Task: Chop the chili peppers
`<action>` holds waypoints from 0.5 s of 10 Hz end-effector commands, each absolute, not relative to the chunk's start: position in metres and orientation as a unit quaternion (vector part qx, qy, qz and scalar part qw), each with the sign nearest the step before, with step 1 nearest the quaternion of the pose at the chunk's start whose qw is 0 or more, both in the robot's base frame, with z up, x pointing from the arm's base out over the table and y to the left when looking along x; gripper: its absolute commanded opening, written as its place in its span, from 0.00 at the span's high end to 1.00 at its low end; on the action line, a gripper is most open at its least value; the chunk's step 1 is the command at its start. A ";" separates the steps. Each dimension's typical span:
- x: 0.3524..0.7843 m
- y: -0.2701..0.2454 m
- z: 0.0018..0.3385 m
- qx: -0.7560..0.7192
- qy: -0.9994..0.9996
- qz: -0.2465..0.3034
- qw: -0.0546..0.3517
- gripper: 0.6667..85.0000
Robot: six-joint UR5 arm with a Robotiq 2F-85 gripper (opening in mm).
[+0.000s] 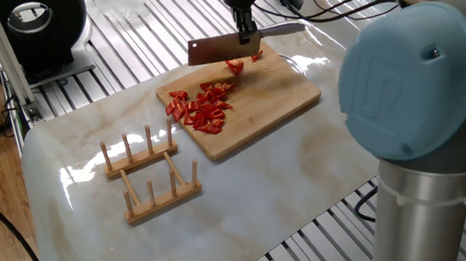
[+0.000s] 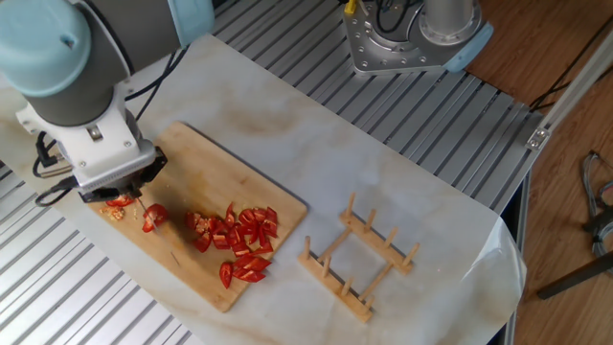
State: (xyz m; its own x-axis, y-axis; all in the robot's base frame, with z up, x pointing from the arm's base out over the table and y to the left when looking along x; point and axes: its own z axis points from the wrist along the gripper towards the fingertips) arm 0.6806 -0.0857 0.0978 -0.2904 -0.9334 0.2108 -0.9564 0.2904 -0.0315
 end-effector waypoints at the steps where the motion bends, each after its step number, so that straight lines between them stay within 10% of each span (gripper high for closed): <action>1: 0.686 -0.082 0.093 0.602 -0.792 0.071 0.076 0.99; 5: 0.674 -0.076 0.090 0.607 -0.788 0.050 0.095 0.99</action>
